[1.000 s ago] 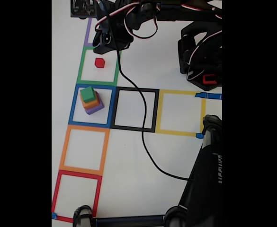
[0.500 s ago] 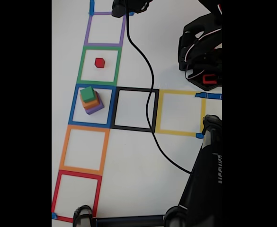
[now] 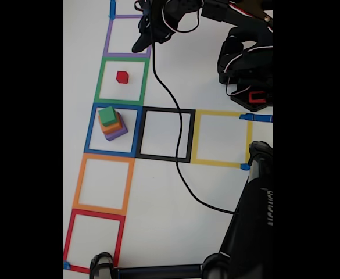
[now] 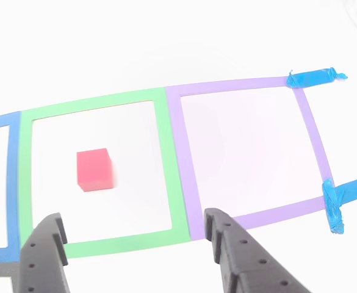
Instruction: Tower of hanoi
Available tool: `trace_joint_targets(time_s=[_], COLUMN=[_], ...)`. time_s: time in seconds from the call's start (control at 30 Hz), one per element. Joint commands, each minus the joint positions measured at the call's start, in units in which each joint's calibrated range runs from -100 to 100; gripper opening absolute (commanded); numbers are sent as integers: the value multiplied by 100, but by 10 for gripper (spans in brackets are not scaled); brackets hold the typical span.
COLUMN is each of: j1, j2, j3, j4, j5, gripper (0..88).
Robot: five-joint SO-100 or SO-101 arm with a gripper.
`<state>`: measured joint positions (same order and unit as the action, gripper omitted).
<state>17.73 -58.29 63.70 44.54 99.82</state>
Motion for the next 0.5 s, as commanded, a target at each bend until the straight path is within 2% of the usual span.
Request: trace_joint_targets(time_s=[0.0,0.2,0.47], j1=[154,1,-479], j2=[182,1013,2402], j3=[1394,2266,2630], j4=[-2592,-4632,-6753], j5=[18,18,18], gripper=[288,291,313])
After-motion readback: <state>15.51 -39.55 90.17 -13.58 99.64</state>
